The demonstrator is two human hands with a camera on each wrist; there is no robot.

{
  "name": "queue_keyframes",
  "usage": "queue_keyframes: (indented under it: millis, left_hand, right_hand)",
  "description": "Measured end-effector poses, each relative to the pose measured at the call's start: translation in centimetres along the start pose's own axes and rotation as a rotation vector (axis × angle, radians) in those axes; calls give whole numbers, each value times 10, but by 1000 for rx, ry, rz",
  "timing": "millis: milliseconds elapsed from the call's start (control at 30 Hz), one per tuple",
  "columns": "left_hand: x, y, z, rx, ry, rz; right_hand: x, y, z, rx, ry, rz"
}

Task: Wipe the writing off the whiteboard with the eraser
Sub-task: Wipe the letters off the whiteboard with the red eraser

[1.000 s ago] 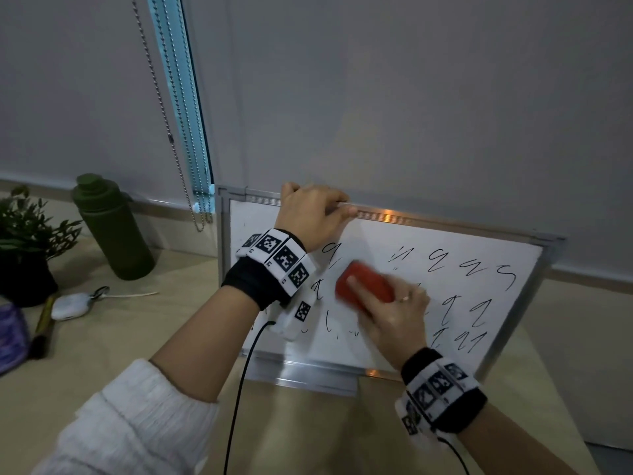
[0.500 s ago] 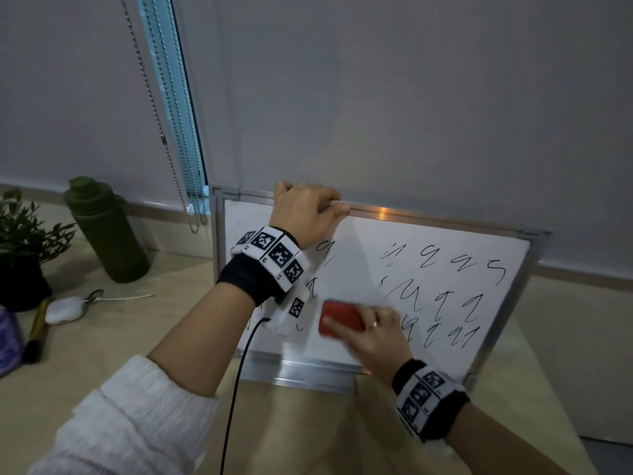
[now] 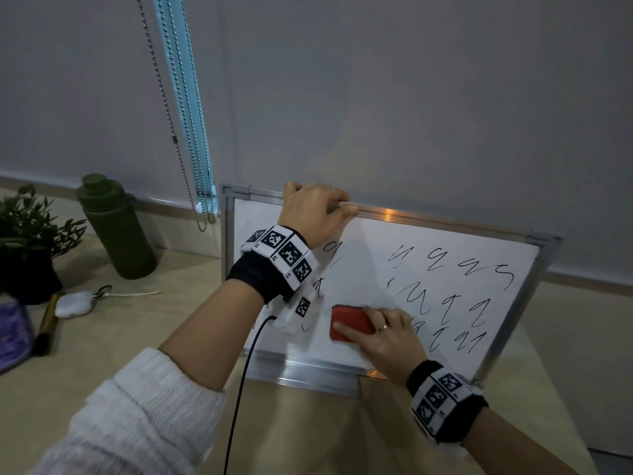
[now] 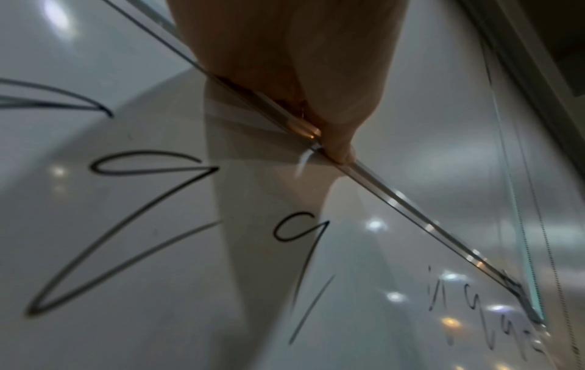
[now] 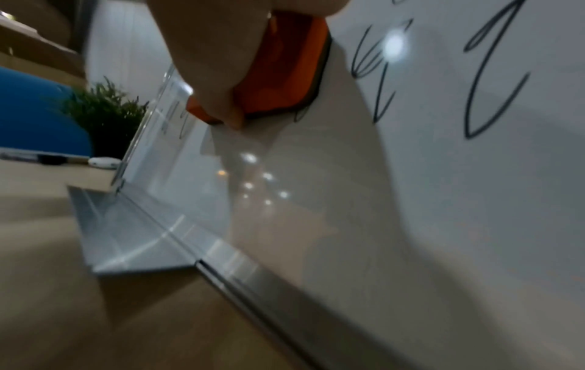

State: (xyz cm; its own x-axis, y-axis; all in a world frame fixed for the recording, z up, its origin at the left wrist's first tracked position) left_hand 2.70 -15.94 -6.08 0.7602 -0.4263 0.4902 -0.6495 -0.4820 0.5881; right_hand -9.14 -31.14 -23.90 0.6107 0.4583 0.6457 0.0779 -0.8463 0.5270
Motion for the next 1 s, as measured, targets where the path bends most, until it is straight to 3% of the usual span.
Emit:
queue_keyframes:
  millis: [133, 200, 333, 400, 466, 566, 633, 666, 766, 833, 866, 1000]
  left_hand:
    - [-2, -1, 0, 13, 9, 6]
    - [-2, -1, 1, 13, 8, 6]
    - [0, -1, 1, 14, 12, 7]
    - [-1, -2, 0, 16, 15, 8]
    - [-2, -2, 0, 11, 12, 3]
    - [-3, -3, 1, 25, 22, 7]
    - [-2, -3, 2, 28, 21, 14]
    - [-2, -2, 2, 25, 20, 16]
    - [1, -3, 1, 13, 17, 15]
    - [2, -3, 1, 14, 12, 18]
    - [2, -4, 1, 15, 8, 19]
    - [0, -5, 1, 15, 15, 44]
  right_hand:
    - [17, 9, -8, 49, 14, 281]
    - [12, -2, -5, 66, -7, 320]
    - [-15, -23, 5, 81, -154, -113]
    - [-15, -15, 4, 66, -168, -181]
    - [-2, -5, -3, 43, -106, -80]
    - [17, 13, -8, 96, -30, 262]
    - [12, 8, -6, 100, -11, 343]
    - [4, 1, -4, 92, -24, 284]
    - [-28, -18, 3, 61, -187, -111]
    - [-28, -8, 4, 60, -199, -170]
    - [-19, 0, 1, 61, -154, -111]
    - [32, 49, -19, 161, 65, 392]
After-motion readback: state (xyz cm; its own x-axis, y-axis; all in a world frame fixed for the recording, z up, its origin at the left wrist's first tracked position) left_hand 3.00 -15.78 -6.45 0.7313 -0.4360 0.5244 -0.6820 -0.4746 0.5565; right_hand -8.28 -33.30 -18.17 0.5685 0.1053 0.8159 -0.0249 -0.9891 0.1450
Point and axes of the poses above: each hand's wrist, its own x-axis towards the middle knuckle, its own z-axis out of the palm, y = z × x, the point moved 1 cm from there along x, towards the middle knuckle, and after that the axes turned 11 degrees about -x, right-handed, at the moved point
